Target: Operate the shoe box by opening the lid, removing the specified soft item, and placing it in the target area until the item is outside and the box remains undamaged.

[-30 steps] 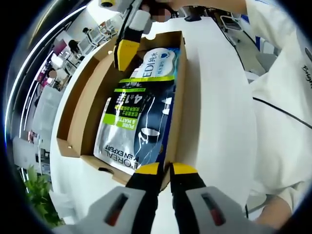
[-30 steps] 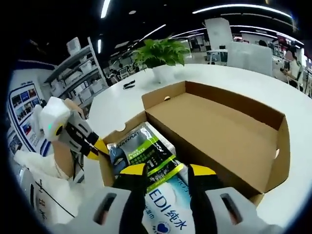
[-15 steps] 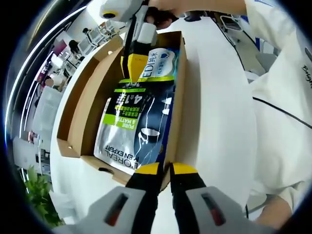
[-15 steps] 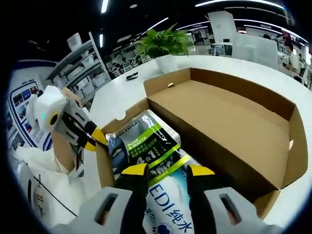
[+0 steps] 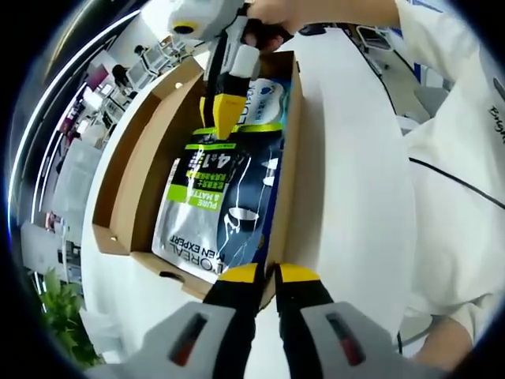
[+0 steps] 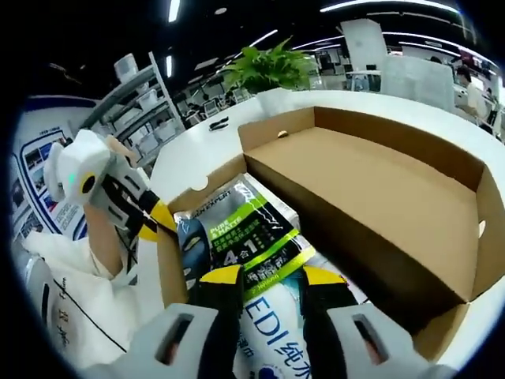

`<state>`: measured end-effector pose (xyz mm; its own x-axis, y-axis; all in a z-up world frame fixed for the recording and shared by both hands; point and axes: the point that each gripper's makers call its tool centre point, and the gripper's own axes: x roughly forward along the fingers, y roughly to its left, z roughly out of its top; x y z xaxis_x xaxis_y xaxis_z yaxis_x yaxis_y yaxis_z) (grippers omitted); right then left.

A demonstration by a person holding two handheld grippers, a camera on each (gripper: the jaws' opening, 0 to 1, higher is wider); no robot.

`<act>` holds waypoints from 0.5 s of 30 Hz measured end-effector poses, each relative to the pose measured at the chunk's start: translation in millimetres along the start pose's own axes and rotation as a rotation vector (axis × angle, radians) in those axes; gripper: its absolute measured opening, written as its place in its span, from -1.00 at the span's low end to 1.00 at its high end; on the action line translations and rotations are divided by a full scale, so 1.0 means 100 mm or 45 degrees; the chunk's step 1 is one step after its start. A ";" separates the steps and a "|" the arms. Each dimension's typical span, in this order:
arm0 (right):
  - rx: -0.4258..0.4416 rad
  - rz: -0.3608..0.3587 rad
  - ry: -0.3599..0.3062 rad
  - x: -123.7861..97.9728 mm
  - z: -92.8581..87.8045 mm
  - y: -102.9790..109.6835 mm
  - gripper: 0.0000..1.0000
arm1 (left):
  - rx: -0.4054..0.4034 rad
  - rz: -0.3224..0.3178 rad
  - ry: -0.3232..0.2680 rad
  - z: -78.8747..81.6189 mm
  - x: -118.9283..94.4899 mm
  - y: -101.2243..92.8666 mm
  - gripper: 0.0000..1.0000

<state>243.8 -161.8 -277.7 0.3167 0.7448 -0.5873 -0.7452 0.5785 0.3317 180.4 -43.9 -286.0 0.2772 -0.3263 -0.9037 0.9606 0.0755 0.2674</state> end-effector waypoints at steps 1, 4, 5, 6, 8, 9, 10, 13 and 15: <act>0.059 0.003 -0.027 0.00 0.03 0.00 -0.41 | 0.001 0.000 0.001 0.00 0.00 0.00 -0.86; 0.092 0.043 -0.069 -0.03 0.08 0.01 -0.39 | -0.001 0.002 -0.002 0.00 0.00 0.00 -0.86; 0.141 0.067 -0.093 -0.04 0.11 0.03 -0.41 | -0.001 0.001 -0.003 0.00 0.00 0.00 -0.86; 0.168 0.088 -0.100 -0.06 0.12 0.05 -0.43 | -0.002 0.001 -0.003 0.00 0.00 0.00 -0.86; 0.220 0.129 -0.127 -0.09 0.14 0.09 -0.47 | 0.000 0.001 0.000 0.00 0.00 0.00 -0.86; 0.252 0.146 -0.136 -0.10 0.15 0.11 -0.50 | 0.002 0.001 0.003 0.00 0.00 0.00 -0.86; 0.273 0.162 -0.138 -0.09 0.15 0.12 -0.51 | 0.002 0.001 0.003 0.00 0.00 0.00 -0.86; 0.316 0.192 -0.127 -0.06 0.11 0.14 -0.50 | 0.002 0.001 0.000 0.00 0.00 0.00 -0.86; 0.320 0.193 -0.118 -0.05 0.10 0.16 -0.49 | 0.000 0.001 -0.002 0.00 0.00 0.00 -0.86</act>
<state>236.5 -153.1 -262.5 0.2738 0.8495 -0.4510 -0.6229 0.5139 0.5898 180.5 -43.5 -285.9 0.2776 -0.3274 -0.9032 0.9605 0.0755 0.2679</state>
